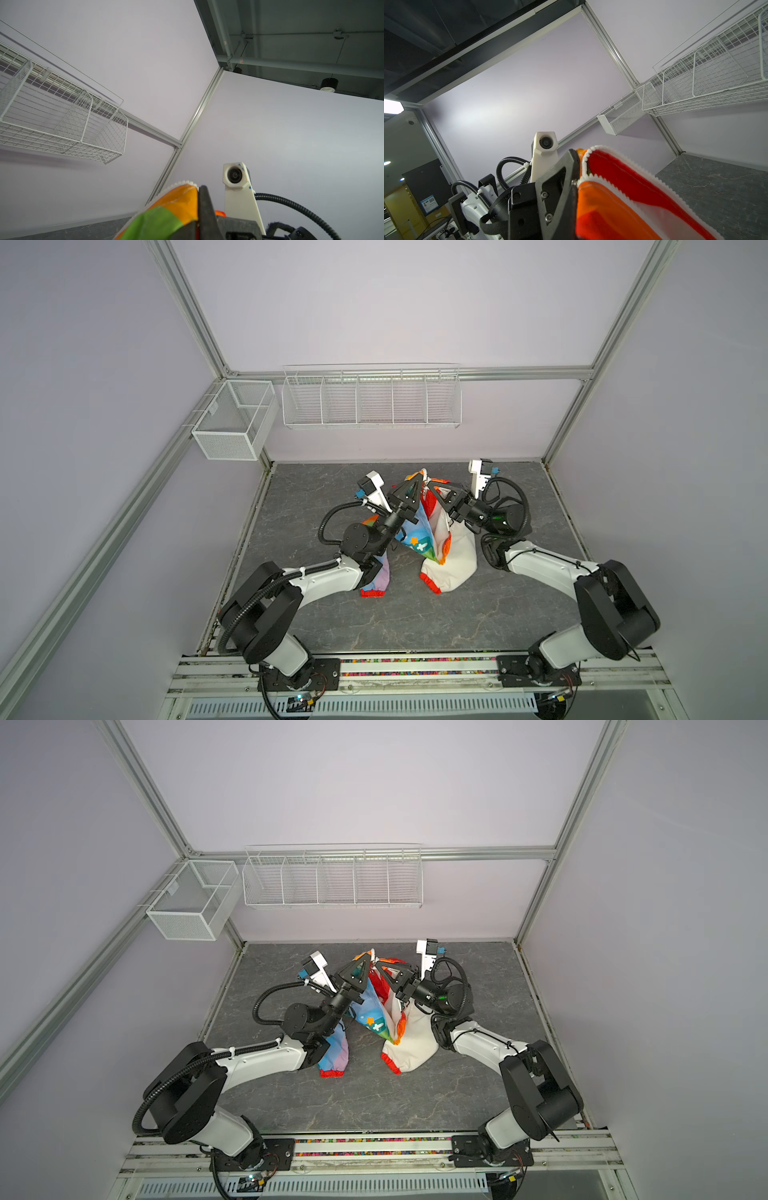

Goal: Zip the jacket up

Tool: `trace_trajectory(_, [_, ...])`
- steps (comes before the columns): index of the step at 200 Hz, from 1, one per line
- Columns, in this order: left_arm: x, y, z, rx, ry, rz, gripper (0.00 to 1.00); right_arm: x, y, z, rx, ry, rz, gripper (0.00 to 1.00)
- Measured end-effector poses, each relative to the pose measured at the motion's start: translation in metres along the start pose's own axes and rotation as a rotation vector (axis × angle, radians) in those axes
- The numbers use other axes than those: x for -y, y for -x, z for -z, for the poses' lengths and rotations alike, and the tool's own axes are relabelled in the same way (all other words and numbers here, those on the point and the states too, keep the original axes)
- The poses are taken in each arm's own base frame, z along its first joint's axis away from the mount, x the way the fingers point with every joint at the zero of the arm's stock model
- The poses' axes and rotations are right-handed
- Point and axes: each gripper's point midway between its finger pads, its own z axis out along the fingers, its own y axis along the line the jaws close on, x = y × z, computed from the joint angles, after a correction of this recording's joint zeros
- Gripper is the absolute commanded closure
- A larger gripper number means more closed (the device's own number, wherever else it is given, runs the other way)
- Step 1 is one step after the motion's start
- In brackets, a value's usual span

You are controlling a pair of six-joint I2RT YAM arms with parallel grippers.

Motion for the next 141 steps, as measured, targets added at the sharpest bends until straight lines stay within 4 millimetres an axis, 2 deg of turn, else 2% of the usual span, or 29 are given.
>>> trace_trajectory(141, [-0.004,-0.007,0.008,-0.022,0.009,0.007,1.00,0.001,0.011,-0.001,0.033,-0.009,-0.007,0.94])
